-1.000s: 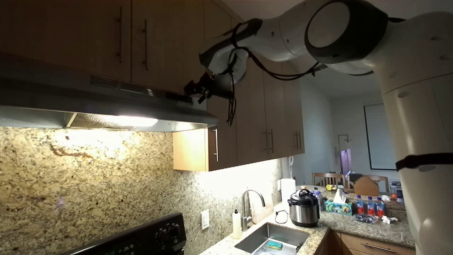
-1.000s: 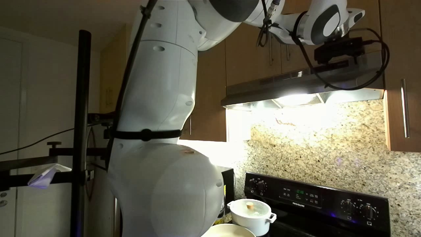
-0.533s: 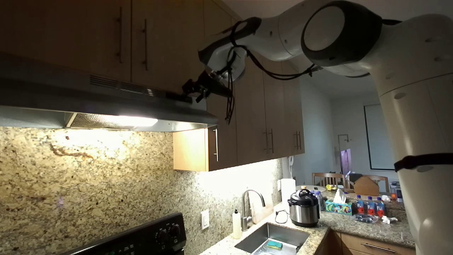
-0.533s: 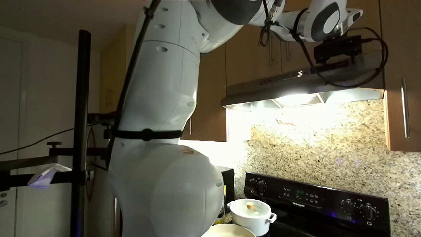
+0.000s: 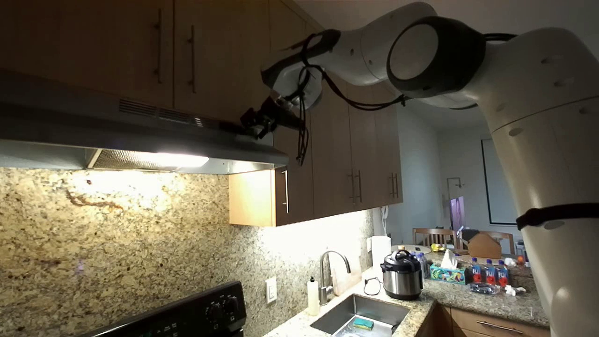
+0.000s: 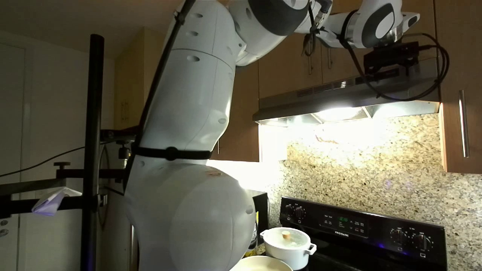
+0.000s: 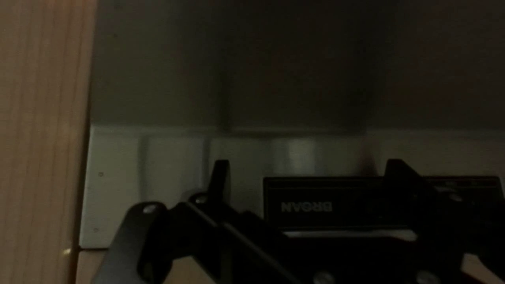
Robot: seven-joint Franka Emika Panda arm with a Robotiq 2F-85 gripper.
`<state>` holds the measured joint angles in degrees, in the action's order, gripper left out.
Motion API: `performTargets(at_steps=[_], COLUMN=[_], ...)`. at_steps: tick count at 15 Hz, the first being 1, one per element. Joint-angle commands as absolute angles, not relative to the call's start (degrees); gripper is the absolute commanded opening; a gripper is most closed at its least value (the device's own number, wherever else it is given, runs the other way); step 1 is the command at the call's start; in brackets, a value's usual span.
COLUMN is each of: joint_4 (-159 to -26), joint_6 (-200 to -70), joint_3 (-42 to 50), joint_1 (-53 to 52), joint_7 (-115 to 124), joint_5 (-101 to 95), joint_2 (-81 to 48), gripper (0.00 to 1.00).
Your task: Switch off the light above the stove
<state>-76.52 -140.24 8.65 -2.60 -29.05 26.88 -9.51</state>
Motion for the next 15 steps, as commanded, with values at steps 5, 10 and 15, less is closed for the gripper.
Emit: performTargets(at_steps=[5, 10, 15], joint_4=[-72.49, -72.82, -74.16], joint_6=[-137.59, -137.67, -138.60], joint_3=[8.18, 8.14, 8.13], joint_1=[-1.49, -1.72, -2.17], joint_7=[-33.47, -34.26, -33.97], joint_5=[28.86, 28.60, 27.90], joint_2=[-11.29, -10.91, -9.93], gripper=[1.00, 1.00, 1.00])
